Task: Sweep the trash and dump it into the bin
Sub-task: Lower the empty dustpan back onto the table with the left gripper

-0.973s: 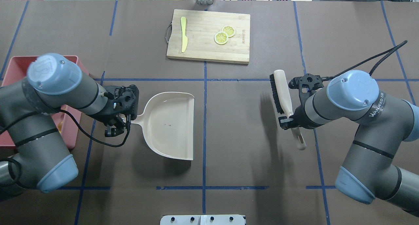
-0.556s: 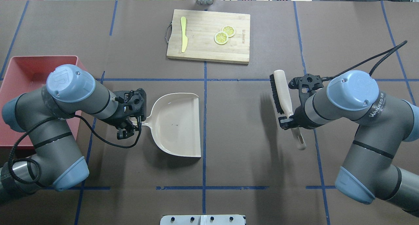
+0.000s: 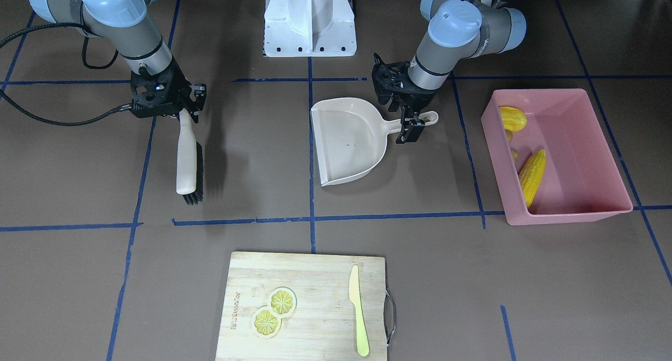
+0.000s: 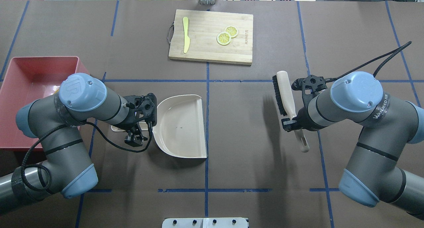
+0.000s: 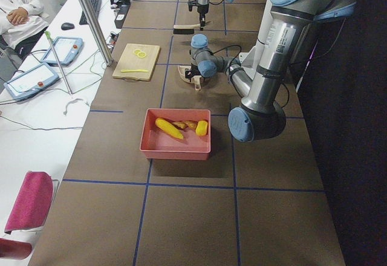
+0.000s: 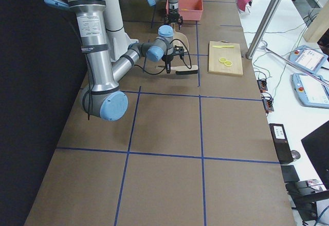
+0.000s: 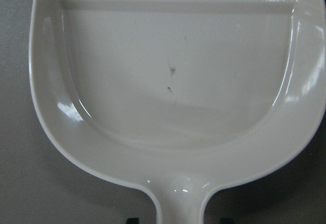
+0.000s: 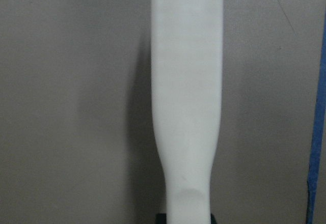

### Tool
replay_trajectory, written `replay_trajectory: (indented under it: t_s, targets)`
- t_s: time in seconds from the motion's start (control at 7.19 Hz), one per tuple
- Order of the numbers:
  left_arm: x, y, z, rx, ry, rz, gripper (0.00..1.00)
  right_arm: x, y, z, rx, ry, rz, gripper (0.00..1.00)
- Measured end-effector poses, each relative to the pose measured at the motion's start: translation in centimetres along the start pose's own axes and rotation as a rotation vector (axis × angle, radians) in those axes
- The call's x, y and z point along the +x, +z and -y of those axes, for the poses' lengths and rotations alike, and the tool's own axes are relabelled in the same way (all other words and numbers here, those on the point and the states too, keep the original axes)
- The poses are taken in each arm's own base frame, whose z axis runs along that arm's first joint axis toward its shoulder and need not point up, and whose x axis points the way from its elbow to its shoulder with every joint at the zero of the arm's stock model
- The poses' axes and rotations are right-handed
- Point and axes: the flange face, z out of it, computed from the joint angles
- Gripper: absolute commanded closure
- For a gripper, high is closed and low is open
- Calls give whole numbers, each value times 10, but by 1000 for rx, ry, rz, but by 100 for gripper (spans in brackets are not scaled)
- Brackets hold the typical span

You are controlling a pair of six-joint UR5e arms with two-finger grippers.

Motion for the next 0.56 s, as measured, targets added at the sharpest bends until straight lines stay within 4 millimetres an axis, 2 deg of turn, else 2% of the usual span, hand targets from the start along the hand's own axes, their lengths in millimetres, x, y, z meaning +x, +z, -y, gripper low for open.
replay_trajectory:
  t_s: [0.28, 0.56]
  targets:
    - [-24, -30, -10, 13, -31, 24, 0, 0, 0, 0, 0, 0, 0, 100]
    - [-52, -78, -28, -33, -117, 24, 0, 0, 2, 0, -2, 0, -3, 100]
